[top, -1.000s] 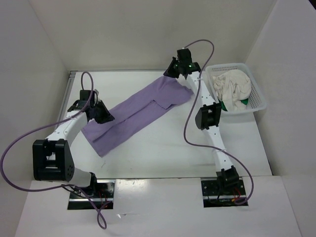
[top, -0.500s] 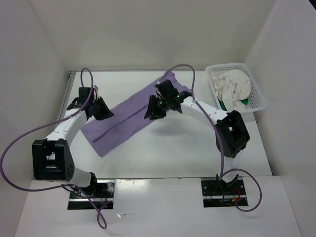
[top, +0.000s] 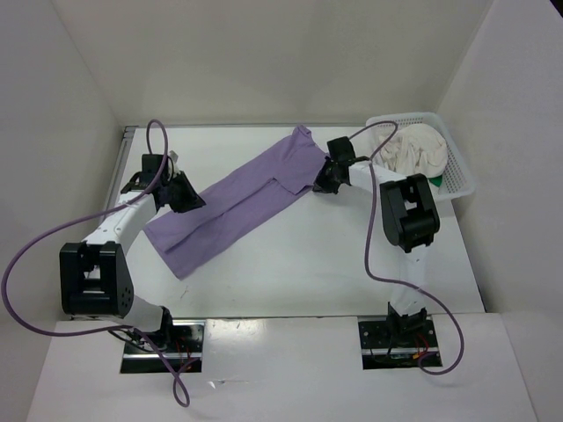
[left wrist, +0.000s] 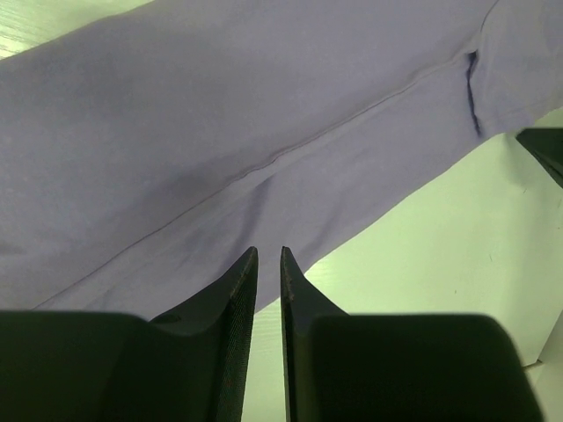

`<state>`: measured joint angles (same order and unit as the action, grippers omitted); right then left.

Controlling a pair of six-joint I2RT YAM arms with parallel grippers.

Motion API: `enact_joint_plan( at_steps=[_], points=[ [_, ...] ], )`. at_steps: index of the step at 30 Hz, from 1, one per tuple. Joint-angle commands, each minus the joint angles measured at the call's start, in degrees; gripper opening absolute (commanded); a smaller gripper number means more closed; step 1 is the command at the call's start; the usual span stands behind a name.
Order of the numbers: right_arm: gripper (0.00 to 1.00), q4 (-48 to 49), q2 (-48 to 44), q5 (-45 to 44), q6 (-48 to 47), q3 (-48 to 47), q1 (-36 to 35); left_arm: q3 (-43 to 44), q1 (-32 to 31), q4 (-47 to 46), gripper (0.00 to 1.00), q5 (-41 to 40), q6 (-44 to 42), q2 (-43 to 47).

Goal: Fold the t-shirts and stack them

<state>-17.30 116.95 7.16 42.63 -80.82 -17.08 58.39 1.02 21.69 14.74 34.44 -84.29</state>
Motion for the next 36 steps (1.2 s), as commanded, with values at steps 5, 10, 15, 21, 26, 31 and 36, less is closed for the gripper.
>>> enact_joint_plan(
  at_steps=[5, 10, 15, 21, 26, 31, 36],
  points=[
    [0.00, -4.04, 11.35, -6.54, -1.41, -13.12, 1.44, 0.06, -0.14, -1.74, 0.23, 1.43, -1.21, 1.94],
    [0.00, -7.30, 18.13, -3.39, -1.94, -26.55, 1.44, 0.06, -0.14, -1.21, 0.23, 1.43, -0.60, 2.47],
    [0.08, -8.03, 11.77, -2.32, -2.47, -24.06, 1.44, 2.08, -0.14, -0.16, 0.26, 1.96, -0.60, 3.51],
    [0.38, -1.78, -5.99, 3.29, -1.76, 1.31, -1.97, 2.61, -0.14, 0.54, 0.30, 0.03, -1.73, 3.52],
    [0.45, 7.78, -10.07, 11.01, 7.95, 13.30, -15.42, 2.61, -0.14, 1.69, 0.31, -2.78, -3.59, 3.52],
    [0.54, 17.81, -4.46, 15.51, 15.28, 12.00, -24.83, 1.37, -0.14, 1.69, 0.32, -2.01, -4.11, 3.52],
    [0.55, 18.09, 3.90, 12.37, 17.65, 4.02, -25.99, 1.37, -0.14, 1.69, 0.32, -1.38, -4.11, 4.04]
  ],
)
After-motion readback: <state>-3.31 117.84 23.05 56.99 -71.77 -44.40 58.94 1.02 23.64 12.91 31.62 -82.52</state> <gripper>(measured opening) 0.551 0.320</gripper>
